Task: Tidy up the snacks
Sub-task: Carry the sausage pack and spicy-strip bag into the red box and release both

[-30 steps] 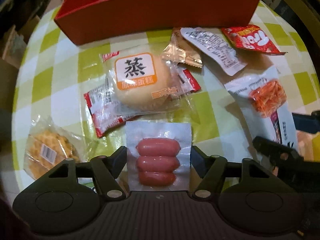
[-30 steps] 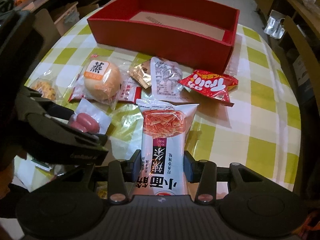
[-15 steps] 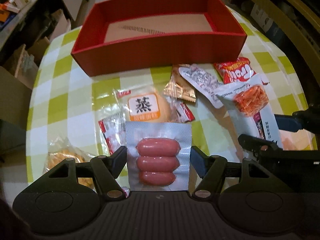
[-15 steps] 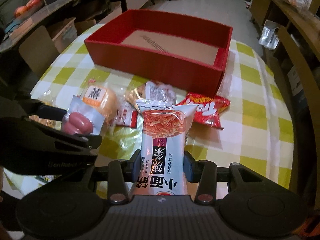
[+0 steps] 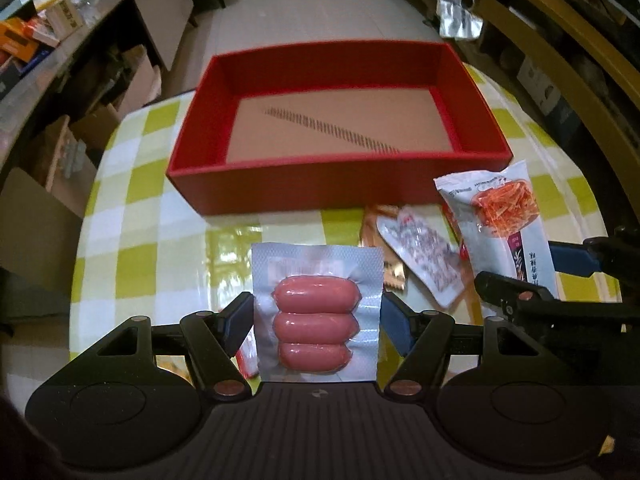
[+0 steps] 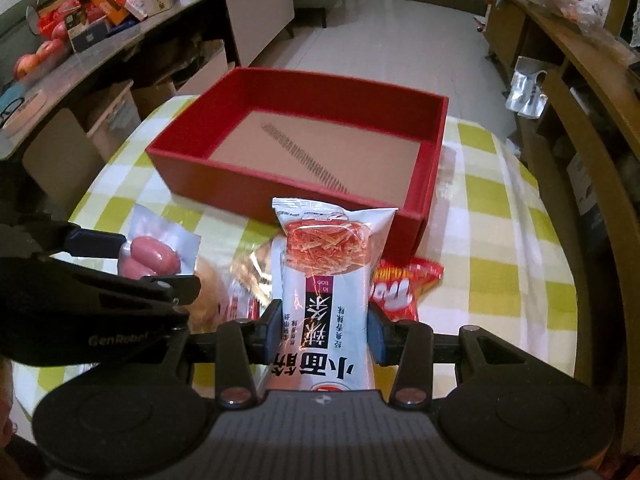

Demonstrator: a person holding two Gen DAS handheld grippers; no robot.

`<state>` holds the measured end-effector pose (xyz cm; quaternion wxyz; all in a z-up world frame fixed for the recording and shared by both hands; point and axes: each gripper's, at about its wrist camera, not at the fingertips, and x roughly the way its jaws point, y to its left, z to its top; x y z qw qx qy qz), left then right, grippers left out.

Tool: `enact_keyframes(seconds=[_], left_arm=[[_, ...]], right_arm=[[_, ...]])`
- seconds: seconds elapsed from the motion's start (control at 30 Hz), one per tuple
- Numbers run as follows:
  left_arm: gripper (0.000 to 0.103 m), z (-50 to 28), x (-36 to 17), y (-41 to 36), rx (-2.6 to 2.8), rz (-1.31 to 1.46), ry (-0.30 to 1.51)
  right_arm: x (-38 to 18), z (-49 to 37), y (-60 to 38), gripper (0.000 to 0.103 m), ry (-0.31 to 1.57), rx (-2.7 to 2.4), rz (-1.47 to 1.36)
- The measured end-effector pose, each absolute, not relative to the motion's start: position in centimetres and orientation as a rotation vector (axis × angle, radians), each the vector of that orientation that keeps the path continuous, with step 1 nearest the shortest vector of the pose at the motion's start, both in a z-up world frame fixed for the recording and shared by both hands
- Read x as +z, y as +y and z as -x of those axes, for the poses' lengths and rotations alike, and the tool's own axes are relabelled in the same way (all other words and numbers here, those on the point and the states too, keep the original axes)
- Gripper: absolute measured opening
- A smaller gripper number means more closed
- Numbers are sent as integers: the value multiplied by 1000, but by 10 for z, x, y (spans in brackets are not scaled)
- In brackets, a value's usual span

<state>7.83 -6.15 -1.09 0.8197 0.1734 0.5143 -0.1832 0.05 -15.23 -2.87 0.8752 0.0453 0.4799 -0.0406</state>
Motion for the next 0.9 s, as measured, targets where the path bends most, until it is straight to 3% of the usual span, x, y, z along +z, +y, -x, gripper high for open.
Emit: enact_keyframes(seconds=[0.9], left_arm=[[74,-188,13,-89,-316,-253,984]], right_arm=[[-5,-119,-195,50,898,-114,-150]])
